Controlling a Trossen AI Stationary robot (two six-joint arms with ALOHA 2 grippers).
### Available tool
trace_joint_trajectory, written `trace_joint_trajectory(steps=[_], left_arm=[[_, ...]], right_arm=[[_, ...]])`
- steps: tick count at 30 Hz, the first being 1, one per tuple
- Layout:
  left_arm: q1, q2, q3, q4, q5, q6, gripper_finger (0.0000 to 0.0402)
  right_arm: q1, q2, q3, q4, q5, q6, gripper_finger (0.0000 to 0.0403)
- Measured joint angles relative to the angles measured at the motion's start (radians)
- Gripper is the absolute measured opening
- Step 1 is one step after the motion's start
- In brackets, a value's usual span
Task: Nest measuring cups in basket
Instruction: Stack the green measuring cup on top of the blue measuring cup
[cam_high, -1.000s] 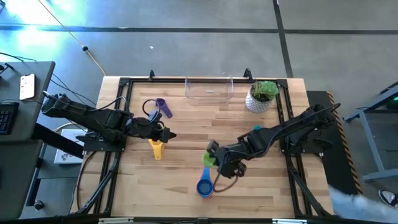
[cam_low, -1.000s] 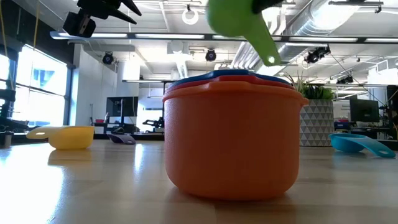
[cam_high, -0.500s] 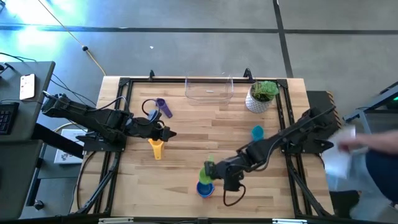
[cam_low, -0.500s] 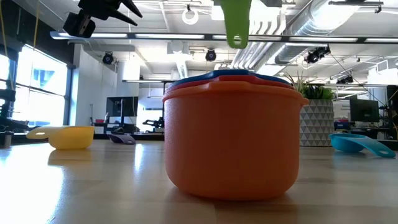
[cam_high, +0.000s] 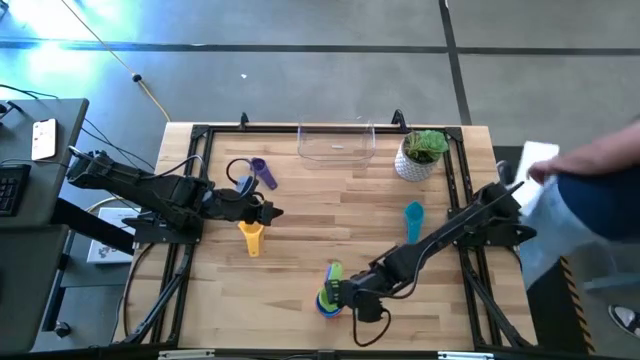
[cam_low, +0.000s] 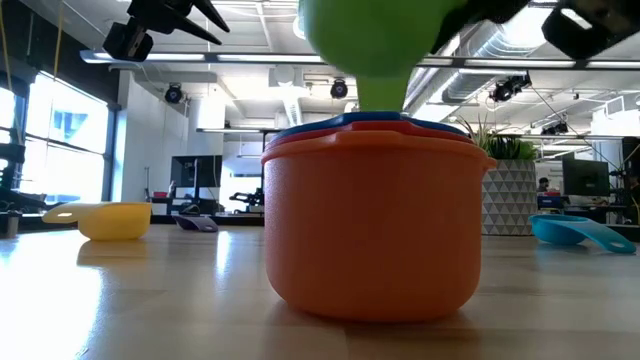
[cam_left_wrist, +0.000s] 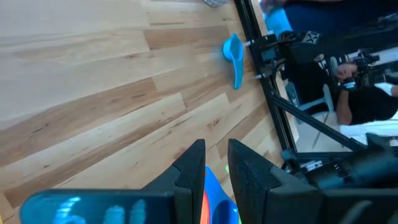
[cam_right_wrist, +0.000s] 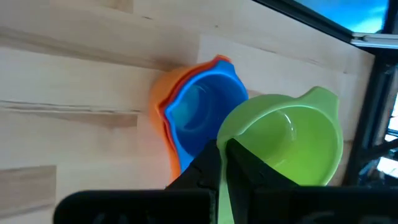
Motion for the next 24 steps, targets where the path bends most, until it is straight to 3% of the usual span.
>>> trace_joint_trajectory(steps=[9,24], left_arm=[[0.000,0.000,0.000,0.001,-0.001,0.000,0.0060],[0.000,0.000,0.000,0.002,-0.001,0.000,0.0060]], right_arm=[[0.000,0.052,0.000,0.094,0.002,0.000,0.0000],[0.001,0.070,-0.002,0.035,-0.041,-0.005,0.0000]])
